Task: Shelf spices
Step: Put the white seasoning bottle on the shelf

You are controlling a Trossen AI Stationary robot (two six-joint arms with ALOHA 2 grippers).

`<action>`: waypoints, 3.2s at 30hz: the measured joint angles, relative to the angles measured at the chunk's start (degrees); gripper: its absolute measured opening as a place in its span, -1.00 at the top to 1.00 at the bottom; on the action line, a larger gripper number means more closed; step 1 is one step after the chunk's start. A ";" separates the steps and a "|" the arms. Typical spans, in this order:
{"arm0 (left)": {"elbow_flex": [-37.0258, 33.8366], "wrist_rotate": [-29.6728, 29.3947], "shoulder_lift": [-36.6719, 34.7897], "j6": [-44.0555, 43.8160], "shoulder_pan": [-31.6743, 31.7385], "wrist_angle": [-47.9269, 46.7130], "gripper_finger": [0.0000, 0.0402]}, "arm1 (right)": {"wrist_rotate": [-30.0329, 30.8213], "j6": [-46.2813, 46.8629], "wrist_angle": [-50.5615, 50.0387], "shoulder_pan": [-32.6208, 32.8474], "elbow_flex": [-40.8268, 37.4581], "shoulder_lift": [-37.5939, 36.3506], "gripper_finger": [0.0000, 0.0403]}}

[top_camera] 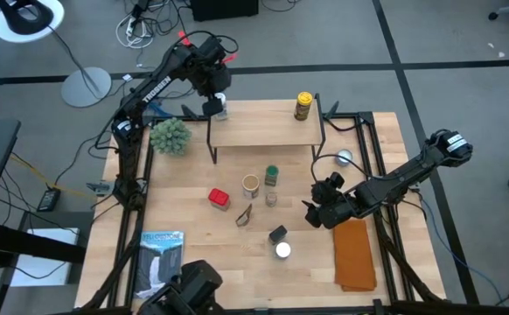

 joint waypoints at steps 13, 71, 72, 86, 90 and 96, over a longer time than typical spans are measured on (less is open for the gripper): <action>0.08 -2.57 -2.26 0.07 -0.24 -3.85 -0.78 | -0.04 0.01 -0.02 0.00 0.00 0.00 -0.52; -100.21 -40.31 -58.57 -40.87 -69.75 92.08 -0.78 | -21.91 6.55 -16.43 8.07 28.58 13.28 -0.52; -101.59 -39.59 -58.57 -40.60 -69.75 94.90 -0.78 | -23.17 6.34 -19.30 7.76 31.82 15.87 -0.52; -107.52 -38.04 -58.61 -39.62 -69.75 101.32 -0.78 | -31.75 -1.73 -38.36 3.10 65.17 41.03 -0.52; -107.52 -37.99 -58.61 -41.83 -70.10 100.26 -0.78 | -34.09 -2.29 -38.48 2.81 67.01 43.55 -0.52; -107.52 -37.56 -58.59 -41.83 -70.82 100.99 -0.78 | -35.74 -3.41 -41.19 2.75 66.98 45.24 -0.52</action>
